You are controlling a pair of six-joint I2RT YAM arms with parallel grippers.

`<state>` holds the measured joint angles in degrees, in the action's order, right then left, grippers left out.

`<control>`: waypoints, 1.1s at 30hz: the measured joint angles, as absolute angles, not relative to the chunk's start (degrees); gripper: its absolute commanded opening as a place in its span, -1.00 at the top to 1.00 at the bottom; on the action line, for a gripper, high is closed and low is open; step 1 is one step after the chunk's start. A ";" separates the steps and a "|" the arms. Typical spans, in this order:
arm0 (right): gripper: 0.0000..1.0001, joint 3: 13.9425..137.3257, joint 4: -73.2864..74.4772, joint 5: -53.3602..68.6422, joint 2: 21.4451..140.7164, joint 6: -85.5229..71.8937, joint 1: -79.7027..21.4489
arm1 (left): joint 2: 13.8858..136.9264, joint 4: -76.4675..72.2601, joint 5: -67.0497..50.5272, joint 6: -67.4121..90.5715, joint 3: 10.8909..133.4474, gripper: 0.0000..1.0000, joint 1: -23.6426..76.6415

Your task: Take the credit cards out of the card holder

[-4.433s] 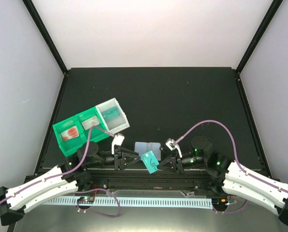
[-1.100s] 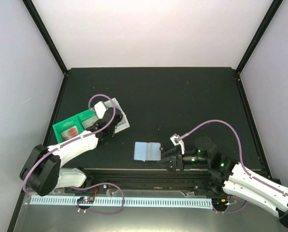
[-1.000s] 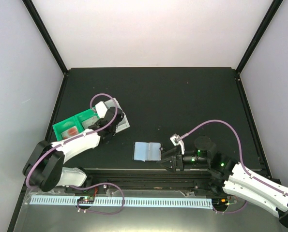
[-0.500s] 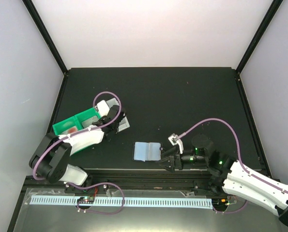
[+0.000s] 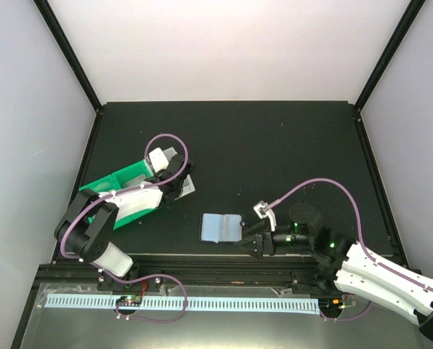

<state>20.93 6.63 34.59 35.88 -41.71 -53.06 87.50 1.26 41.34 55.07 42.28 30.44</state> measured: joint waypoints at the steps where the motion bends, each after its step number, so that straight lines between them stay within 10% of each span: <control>1: -1.00 20.80 6.48 34.59 35.88 -41.95 -53.06 | 87.90 1.43 41.60 55.09 42.76 0.91 30.44; 25: -1.00 16.01 3.79 27.20 36.34 -49.39 -53.06 | 89.43 3.38 43.27 53.78 43.27 0.46 30.33; 33: -1.00 14.68 4.14 23.33 33.10 -51.55 -53.06 | 82.59 3.22 42.37 49.91 43.24 -0.12 30.33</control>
